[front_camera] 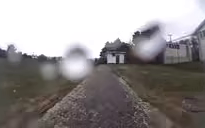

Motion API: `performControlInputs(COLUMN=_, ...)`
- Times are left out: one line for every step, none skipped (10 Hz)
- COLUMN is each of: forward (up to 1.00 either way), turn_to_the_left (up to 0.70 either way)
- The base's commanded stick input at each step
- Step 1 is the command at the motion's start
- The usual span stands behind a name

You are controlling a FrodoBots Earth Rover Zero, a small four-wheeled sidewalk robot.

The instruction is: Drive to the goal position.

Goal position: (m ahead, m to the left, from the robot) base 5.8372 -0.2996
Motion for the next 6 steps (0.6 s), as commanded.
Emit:
performControlInputs(forward=0.85, turn_to_the_left=0.0)
performControlInputs(forward=0.85, turn_to_the_left=0.0)
performControlInputs(forward=0.85, turn_to_the_left=0.0)
performControlInputs(forward=0.85, turn_to_the_left=0.0)
performControlInputs(forward=0.85, turn_to_the_left=0.0)
performControlInputs(forward=0.85, turn_to_the_left=0.0)
